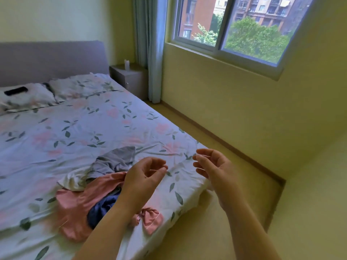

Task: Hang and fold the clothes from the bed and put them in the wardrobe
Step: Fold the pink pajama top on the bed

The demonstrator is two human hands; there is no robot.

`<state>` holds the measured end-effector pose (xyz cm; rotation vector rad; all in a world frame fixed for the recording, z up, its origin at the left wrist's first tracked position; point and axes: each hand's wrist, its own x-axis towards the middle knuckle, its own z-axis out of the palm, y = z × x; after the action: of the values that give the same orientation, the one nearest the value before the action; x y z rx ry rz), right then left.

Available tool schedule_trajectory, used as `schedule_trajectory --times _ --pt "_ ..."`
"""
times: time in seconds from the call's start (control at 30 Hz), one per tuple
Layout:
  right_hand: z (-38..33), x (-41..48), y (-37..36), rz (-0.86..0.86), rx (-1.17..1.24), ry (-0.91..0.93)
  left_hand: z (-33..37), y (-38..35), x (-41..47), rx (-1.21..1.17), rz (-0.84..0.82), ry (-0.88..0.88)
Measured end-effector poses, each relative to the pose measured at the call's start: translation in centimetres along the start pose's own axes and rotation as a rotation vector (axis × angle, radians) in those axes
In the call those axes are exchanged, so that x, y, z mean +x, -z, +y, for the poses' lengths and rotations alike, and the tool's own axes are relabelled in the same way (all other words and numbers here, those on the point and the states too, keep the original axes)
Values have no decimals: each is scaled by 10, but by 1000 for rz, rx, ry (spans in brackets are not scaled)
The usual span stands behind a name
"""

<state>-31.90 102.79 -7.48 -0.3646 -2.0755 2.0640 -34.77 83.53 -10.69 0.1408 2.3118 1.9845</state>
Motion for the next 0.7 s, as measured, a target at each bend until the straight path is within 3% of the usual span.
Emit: schedule_trajectory --times 0.3,0.7 --pt "18 127 -5 -320 -74 -103 -15 -18 72 15 313 121" --pt "72 261 -65 -498 -262 -203 -84 5 172 5 532 255"
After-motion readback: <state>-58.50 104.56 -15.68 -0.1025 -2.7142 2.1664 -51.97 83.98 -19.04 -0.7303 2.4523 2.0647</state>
